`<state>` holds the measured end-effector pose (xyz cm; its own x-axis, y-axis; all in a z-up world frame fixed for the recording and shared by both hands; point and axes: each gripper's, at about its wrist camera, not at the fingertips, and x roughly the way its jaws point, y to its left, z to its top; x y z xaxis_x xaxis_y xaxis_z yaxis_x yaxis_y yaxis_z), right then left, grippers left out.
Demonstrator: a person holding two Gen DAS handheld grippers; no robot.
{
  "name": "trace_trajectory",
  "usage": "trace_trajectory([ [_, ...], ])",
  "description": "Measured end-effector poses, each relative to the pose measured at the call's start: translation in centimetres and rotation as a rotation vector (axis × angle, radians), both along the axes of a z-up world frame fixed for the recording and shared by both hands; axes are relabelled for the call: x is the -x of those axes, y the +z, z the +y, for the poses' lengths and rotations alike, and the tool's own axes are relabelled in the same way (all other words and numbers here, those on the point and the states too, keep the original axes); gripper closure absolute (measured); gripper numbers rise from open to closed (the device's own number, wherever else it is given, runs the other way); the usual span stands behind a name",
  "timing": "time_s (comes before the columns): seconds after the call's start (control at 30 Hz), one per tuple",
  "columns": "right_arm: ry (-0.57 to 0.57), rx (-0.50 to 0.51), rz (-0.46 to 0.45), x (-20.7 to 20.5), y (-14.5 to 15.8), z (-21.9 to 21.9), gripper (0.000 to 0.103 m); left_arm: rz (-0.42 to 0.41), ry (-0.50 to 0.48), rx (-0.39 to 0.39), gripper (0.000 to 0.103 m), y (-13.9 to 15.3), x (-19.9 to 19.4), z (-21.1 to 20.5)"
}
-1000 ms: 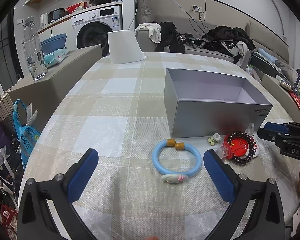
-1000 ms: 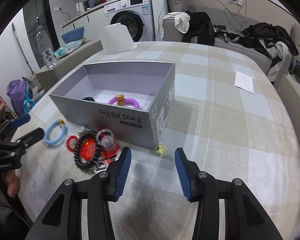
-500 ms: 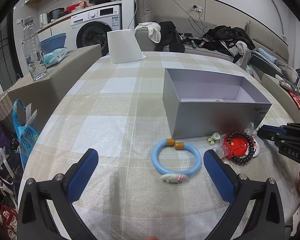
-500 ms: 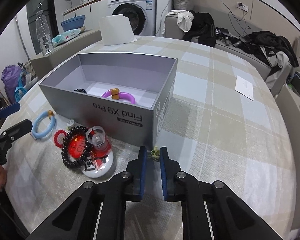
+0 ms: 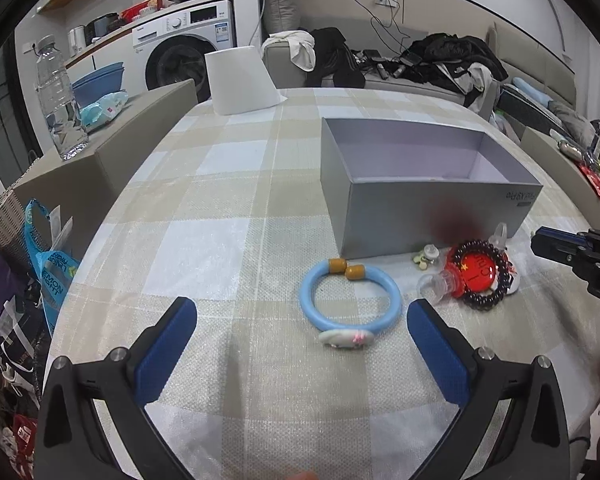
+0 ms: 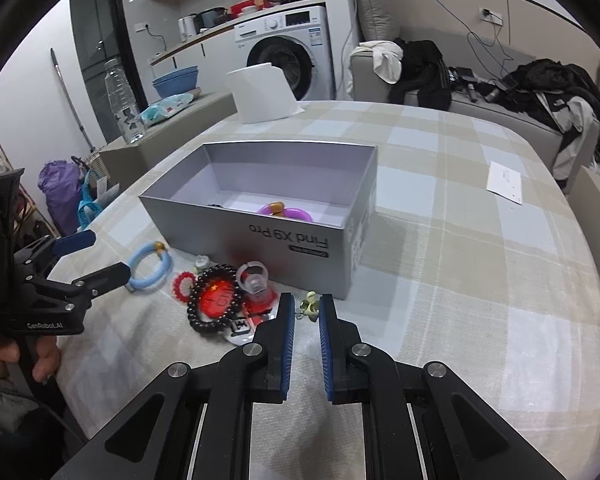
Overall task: Organize jewelry
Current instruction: 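Close the right gripper on the small yellow figurine beside the box, then grasp the blue bangle with white charm with the left gripper and lift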
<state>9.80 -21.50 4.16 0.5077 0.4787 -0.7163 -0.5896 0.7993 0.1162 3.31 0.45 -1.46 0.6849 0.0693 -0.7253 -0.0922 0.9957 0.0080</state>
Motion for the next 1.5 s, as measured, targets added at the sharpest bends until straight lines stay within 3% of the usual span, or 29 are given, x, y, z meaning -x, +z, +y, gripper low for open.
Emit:
trace_trajectory([
  [0.43, 0.044, -0.024, 0.000, 0.9, 0.0, 0.6, 0.092, 0.047, -0.060, -0.018, 0.003, -0.3, -0.8, -0.8],
  [0.6, 0.045, -0.023, 0.002, 0.9, -0.1, 0.6, 0.092, 0.067, -0.065, -0.022, 0.015, -0.5, -1.0, -0.9],
  [0.8, 0.047, -0.020, 0.004, 0.9, -0.1, 0.7, 0.092, 0.077, -0.085, -0.025, 0.020, -0.6, -1.1, -1.1],
  [1.07, 0.047, -0.016, 0.008, 0.8, -0.3, 0.8, 0.092, 0.092, -0.115, 0.025, 0.048, -0.8, -1.3, -0.9],
  [1.5, 0.045, -0.016, 0.005, 0.7, -0.3, 0.6, 0.092, 0.064, -0.102, -0.005, 0.048, -0.4, -1.0, -1.1],
])
